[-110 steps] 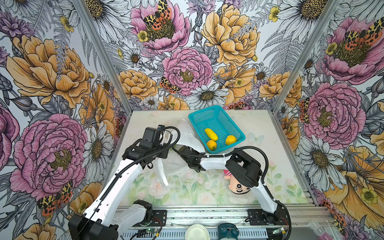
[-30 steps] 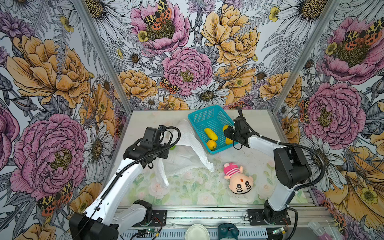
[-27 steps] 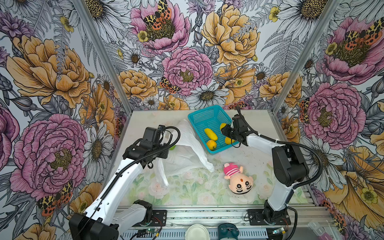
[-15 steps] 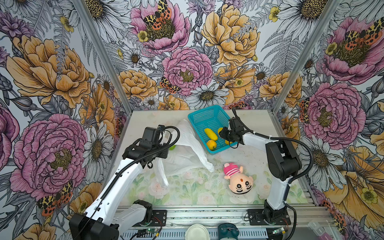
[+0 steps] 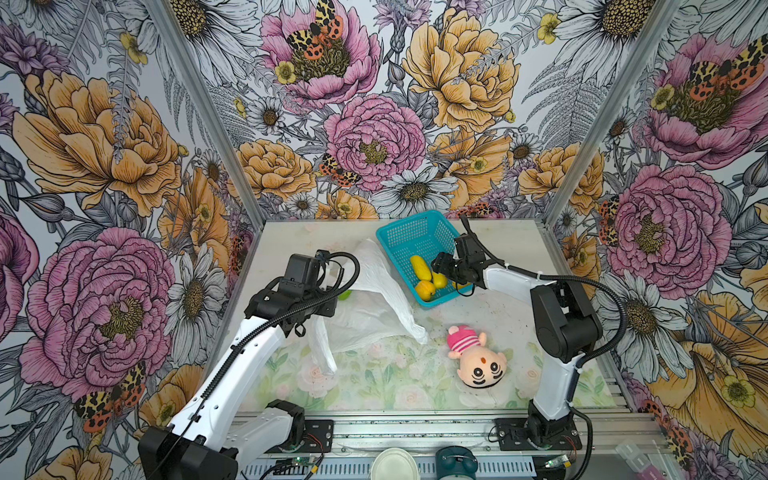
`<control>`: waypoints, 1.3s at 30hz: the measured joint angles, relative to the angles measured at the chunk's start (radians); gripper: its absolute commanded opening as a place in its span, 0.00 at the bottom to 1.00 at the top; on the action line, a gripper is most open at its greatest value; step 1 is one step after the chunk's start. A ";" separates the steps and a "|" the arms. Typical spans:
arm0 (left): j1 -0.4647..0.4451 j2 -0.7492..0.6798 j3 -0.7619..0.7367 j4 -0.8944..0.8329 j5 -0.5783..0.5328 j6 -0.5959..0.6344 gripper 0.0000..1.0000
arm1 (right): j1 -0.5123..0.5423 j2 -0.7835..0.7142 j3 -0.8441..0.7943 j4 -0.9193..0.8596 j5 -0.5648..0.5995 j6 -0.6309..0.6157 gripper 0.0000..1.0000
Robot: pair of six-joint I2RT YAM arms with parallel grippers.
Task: Untie the knot of the plastic bag and take out the fruit
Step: 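Lower the yellow fruit into the teal basket and open the right gripper, then swing the right gripper back over the bag opening and lower inside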
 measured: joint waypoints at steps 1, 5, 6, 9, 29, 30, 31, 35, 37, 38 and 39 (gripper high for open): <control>0.000 0.000 0.000 0.000 0.000 0.000 0.00 | 0.002 -0.014 -0.010 -0.001 0.008 -0.002 0.76; 0.003 0.000 0.000 0.000 0.000 0.000 0.00 | 0.024 -0.125 -0.076 0.000 0.068 -0.019 0.78; 0.004 0.000 0.000 0.000 0.000 0.000 0.00 | 0.032 -0.168 -0.099 0.004 0.087 -0.020 0.78; 0.004 0.000 0.000 0.000 0.001 0.000 0.00 | 0.064 -0.308 -0.173 0.034 0.134 -0.032 0.78; 0.003 0.000 0.000 0.000 0.003 0.000 0.00 | 0.592 -0.937 -0.758 0.829 0.139 -0.497 0.89; 0.003 0.000 0.000 0.000 0.003 0.000 0.00 | 0.618 -0.921 -0.755 0.845 0.135 -0.525 0.90; 0.003 0.000 0.000 0.000 0.003 0.000 0.00 | 0.646 -0.897 -0.748 0.858 0.135 -0.555 0.90; 0.003 0.000 0.000 0.000 0.003 0.000 0.00 | 0.751 -0.771 -0.686 0.870 0.152 -0.664 0.89; 0.003 0.000 0.000 0.000 0.003 0.000 0.00 | 0.791 -0.704 -0.659 0.890 0.176 -0.703 0.90; 0.003 0.000 0.000 0.000 0.003 0.000 0.00 | 0.809 -0.668 -0.647 0.905 0.191 -0.721 0.90; 0.003 0.000 0.000 0.000 0.003 0.000 0.00 | 0.825 -0.633 -0.636 0.917 0.202 -0.736 0.90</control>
